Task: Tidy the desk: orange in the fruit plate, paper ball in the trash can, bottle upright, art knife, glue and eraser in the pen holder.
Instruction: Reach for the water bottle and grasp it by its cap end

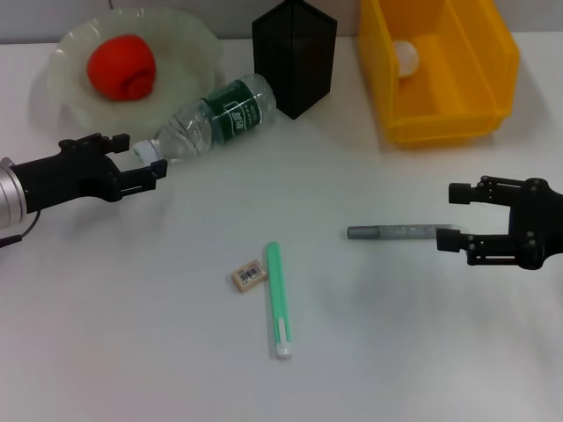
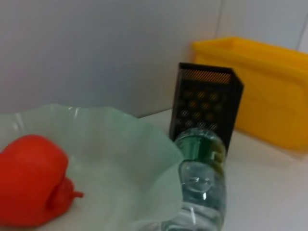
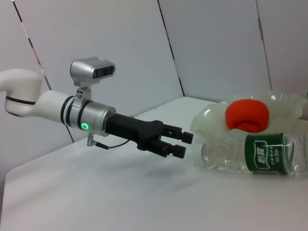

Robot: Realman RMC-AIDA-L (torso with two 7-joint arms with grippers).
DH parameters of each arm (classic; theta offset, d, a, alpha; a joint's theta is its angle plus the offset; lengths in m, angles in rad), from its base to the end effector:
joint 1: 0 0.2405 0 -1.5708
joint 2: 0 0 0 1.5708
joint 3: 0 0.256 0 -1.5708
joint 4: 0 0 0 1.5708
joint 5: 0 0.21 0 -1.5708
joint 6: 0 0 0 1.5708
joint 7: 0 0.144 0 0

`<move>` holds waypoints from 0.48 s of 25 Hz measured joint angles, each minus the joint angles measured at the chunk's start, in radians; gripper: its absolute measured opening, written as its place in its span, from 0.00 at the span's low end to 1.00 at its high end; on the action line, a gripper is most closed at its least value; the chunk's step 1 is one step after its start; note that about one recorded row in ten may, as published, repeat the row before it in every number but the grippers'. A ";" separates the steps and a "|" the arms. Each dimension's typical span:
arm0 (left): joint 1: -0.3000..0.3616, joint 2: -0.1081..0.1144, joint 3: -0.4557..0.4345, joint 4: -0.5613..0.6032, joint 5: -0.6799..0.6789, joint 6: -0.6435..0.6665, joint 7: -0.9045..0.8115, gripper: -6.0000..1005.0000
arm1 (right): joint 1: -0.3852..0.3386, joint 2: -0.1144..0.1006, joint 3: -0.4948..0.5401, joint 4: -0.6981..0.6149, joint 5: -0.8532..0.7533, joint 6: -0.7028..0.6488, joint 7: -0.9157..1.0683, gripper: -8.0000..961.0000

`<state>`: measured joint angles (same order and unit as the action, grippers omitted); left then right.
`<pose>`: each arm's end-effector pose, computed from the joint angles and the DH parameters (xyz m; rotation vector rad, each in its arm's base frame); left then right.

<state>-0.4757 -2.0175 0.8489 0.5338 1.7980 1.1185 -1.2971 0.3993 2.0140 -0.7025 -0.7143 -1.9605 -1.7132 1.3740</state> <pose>-0.3207 0.3551 0.0044 -2.3973 -0.7284 -0.4417 0.2932 0.2913 0.0345 -2.7489 0.6400 0.7168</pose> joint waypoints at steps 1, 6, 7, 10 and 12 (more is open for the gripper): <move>-0.001 -0.002 0.000 0.000 0.004 -0.011 0.000 0.80 | 0.000 0.000 0.000 0.000 0.000 0.000 0.000 0.84; -0.013 -0.012 0.000 0.000 0.045 -0.052 0.001 0.80 | -0.001 0.002 0.000 0.001 0.000 0.001 0.000 0.84; -0.015 -0.013 0.000 0.000 0.047 -0.057 0.001 0.80 | -0.001 0.004 0.000 0.001 0.000 0.001 0.000 0.84; -0.020 -0.018 0.000 0.001 0.049 -0.080 0.005 0.80 | -0.001 0.006 0.000 0.001 0.000 -0.001 0.000 0.84; -0.021 -0.019 0.001 0.002 0.049 -0.091 0.005 0.80 | -0.001 0.006 0.000 0.001 0.000 -0.003 0.000 0.84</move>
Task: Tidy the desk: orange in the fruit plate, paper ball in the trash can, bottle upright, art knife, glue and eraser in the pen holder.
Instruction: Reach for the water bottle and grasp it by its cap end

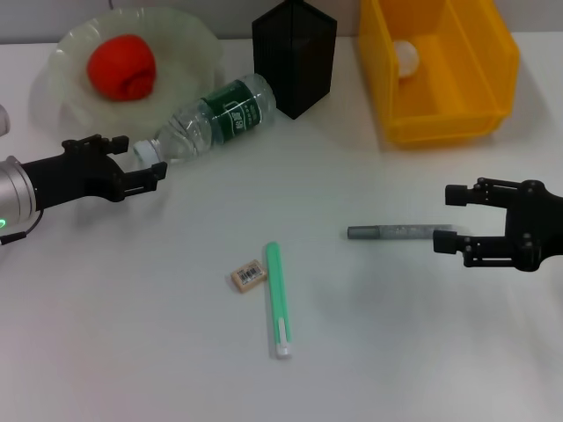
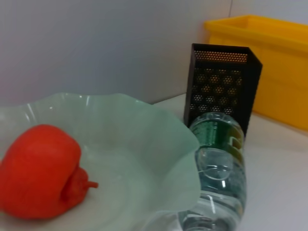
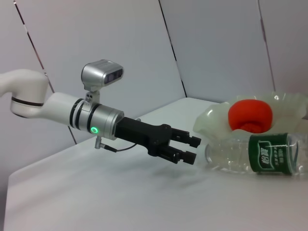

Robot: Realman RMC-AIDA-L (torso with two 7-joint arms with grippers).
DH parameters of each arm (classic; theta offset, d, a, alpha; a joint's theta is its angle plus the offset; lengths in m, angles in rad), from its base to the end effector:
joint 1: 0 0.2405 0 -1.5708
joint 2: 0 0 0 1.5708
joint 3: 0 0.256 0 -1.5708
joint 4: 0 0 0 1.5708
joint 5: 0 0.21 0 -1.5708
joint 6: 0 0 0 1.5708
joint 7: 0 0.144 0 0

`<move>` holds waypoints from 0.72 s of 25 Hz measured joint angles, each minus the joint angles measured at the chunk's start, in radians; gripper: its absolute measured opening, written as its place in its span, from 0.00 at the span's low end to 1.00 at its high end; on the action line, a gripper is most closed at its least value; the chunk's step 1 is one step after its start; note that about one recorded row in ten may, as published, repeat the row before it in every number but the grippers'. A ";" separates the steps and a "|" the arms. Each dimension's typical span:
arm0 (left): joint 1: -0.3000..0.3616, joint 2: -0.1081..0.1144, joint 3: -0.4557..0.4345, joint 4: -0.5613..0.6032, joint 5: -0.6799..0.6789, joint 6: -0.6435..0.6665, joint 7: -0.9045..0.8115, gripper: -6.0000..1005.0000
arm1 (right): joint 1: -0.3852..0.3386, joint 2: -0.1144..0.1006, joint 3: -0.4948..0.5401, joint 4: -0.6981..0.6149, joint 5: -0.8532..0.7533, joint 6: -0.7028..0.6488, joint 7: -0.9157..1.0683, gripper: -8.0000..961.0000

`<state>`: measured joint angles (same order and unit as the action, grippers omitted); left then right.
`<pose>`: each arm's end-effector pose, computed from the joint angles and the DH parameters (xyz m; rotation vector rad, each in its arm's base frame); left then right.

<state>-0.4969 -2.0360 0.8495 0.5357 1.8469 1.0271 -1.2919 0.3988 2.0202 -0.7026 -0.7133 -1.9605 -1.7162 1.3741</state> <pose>-0.3230 0.3636 -0.0027 -2.3744 -0.7094 -0.3444 0.2920 0.2903 0.0320 -2.7523 0.6438 0.7275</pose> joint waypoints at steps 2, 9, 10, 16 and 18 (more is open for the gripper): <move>0.000 -0.001 0.000 0.001 0.000 -0.006 0.000 0.80 | 0.000 0.000 0.000 -0.002 0.000 -0.004 0.003 0.84; -0.005 -0.006 0.006 0.003 0.000 -0.027 0.000 0.80 | 0.000 0.000 0.000 -0.003 0.000 -0.006 0.006 0.84; -0.012 -0.006 0.010 0.000 0.000 -0.040 0.005 0.80 | 0.000 0.001 0.000 -0.003 0.000 -0.006 0.007 0.84; -0.017 -0.015 0.019 -0.002 0.000 -0.055 0.022 0.80 | -0.001 0.002 0.000 -0.003 0.000 -0.008 0.009 0.84; -0.019 -0.015 0.030 -0.002 0.000 -0.059 0.022 0.80 | -0.002 0.002 0.000 -0.003 0.000 -0.009 0.009 0.84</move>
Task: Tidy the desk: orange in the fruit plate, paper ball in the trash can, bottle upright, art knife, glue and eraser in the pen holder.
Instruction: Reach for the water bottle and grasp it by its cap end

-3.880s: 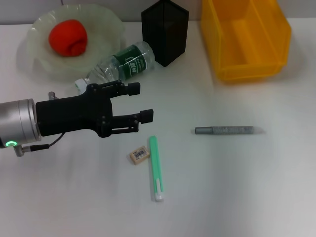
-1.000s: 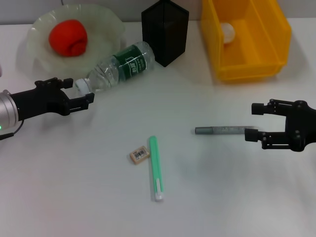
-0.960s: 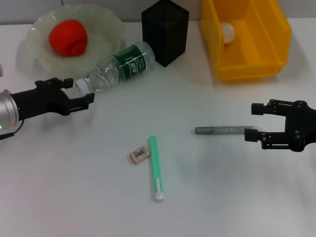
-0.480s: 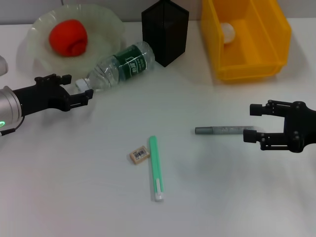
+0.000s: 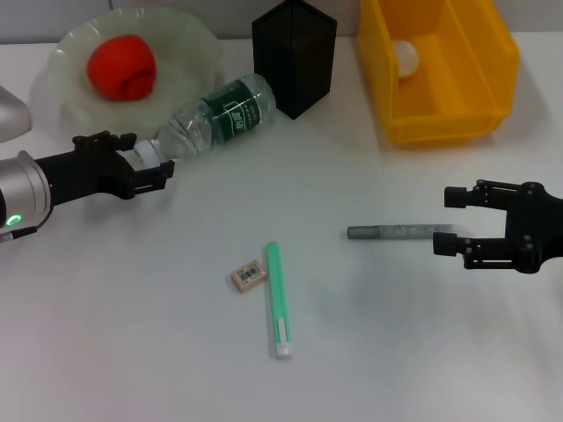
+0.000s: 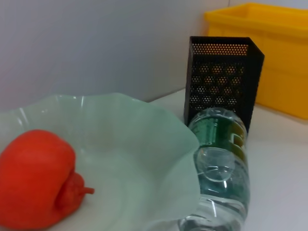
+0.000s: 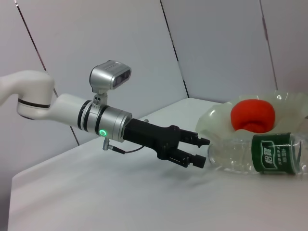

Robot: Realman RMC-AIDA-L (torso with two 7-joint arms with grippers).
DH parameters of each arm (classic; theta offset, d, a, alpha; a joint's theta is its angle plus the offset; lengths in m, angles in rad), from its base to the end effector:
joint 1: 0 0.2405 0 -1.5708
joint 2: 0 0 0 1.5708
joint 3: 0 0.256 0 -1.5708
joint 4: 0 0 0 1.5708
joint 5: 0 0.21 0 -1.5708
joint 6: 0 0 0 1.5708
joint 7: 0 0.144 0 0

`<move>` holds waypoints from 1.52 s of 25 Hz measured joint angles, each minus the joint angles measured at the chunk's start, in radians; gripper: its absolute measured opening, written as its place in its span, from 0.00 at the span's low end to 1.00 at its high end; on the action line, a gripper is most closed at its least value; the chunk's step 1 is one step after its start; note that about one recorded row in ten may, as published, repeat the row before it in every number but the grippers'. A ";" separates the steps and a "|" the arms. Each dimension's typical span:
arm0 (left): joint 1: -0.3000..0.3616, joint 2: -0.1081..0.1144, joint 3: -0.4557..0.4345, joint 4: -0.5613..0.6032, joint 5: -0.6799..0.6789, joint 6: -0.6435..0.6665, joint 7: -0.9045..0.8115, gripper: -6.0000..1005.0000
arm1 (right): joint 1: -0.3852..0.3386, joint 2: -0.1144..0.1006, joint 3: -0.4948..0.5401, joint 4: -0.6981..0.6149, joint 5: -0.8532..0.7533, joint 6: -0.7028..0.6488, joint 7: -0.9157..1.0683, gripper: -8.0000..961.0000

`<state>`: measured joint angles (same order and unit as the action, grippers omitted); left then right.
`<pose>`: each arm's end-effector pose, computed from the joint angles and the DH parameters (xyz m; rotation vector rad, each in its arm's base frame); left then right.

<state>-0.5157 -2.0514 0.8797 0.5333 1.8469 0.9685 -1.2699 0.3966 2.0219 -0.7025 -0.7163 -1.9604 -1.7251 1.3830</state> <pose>-0.3177 0.3704 -0.0115 -2.3761 -0.6657 -0.2982 0.2913 0.2888 0.0318 -2.7568 0.6544 0.7361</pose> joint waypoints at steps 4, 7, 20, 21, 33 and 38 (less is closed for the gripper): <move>-0.003 -0.002 0.006 0.000 0.000 0.002 0.000 0.80 | 0.000 0.000 0.000 0.001 0.000 0.000 0.000 0.84; -0.003 -0.004 0.007 -0.001 0.000 0.010 0.000 0.80 | -0.001 0.000 0.000 0.002 0.000 -0.001 0.000 0.84; 0.002 -0.006 0.042 0.006 0.000 0.063 0.000 0.80 | 0.000 0.000 0.002 0.003 0.000 0.000 0.001 0.84; 0.002 -0.006 0.042 0.006 0.000 0.063 0.000 0.80 | 0.000 0.000 0.002 0.003 0.000 0.000 0.001 0.84; -0.009 -0.007 0.091 0.008 0.000 0.059 -0.010 0.80 | 0.001 0.001 0.007 0.003 0.000 0.003 0.001 0.84; -0.009 -0.005 0.099 0.008 0.000 0.060 -0.011 0.80 | 0.001 0.001 0.007 0.003 0.000 0.007 0.001 0.84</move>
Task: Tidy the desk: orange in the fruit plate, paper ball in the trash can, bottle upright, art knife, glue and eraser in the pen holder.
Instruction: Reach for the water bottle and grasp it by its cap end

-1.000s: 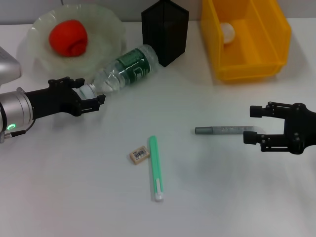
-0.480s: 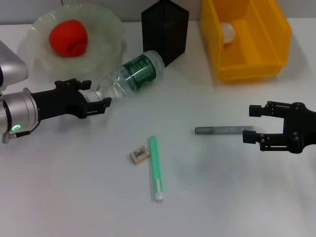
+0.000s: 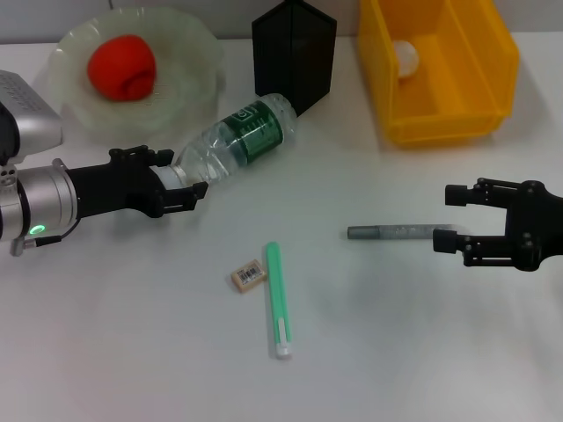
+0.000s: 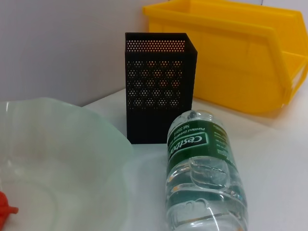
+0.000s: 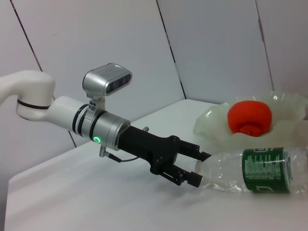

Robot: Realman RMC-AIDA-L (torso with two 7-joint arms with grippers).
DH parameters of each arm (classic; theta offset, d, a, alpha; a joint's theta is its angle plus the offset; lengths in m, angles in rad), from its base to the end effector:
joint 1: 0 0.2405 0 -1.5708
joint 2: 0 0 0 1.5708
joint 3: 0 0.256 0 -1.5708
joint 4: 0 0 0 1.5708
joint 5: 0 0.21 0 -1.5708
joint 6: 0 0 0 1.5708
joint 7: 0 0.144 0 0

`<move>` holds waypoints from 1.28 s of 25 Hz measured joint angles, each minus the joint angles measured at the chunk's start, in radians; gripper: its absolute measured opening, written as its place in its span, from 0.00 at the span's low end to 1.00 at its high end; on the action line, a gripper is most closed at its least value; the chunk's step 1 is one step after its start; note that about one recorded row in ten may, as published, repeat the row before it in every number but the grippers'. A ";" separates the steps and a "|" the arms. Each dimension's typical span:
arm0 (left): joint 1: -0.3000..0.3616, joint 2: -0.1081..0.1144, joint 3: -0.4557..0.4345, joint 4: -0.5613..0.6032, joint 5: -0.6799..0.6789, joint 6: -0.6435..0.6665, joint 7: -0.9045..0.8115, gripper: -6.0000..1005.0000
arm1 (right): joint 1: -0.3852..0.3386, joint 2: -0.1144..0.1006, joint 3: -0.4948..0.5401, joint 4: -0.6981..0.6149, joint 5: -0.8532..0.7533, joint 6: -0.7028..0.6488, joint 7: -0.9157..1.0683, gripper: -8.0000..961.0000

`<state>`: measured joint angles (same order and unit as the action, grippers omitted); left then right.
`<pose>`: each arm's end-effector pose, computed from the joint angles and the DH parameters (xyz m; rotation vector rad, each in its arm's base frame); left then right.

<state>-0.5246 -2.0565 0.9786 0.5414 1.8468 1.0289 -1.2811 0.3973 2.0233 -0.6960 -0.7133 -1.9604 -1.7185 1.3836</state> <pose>-0.3003 0.3632 -0.0298 -2.5168 -0.6027 -0.3003 0.2919 0.2896 0.0317 -2.7456 0.6613 0.7383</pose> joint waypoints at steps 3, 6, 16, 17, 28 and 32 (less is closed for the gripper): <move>0.000 0.000 0.002 0.000 0.000 -0.004 0.000 0.80 | 0.000 0.000 0.000 -0.001 0.000 0.001 0.000 0.84; -0.001 0.001 0.010 0.000 0.001 -0.012 0.001 0.79 | 0.001 0.000 0.000 -0.003 0.000 0.002 0.000 0.84; -0.011 -0.002 0.011 0.000 0.010 -0.040 0.000 0.69 | 0.004 -0.001 0.002 -0.001 0.000 0.002 0.000 0.84; -0.012 -0.002 0.011 0.000 0.010 -0.041 0.002 0.67 | 0.005 -0.001 0.003 0.000 0.000 0.002 0.000 0.84; -0.012 -0.002 0.011 0.001 0.027 -0.045 0.003 0.59 | 0.005 -0.002 0.003 0.000 0.000 0.002 0.000 0.84; -0.012 -0.002 0.011 0.001 0.028 -0.052 0.003 0.58 | 0.005 -0.002 0.003 0.000 0.000 0.003 0.000 0.84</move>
<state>-0.5369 -2.0585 0.9894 0.5429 1.8746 0.9764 -1.2783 0.4020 2.0216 -0.6933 -0.7132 -1.9604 -1.7159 1.3836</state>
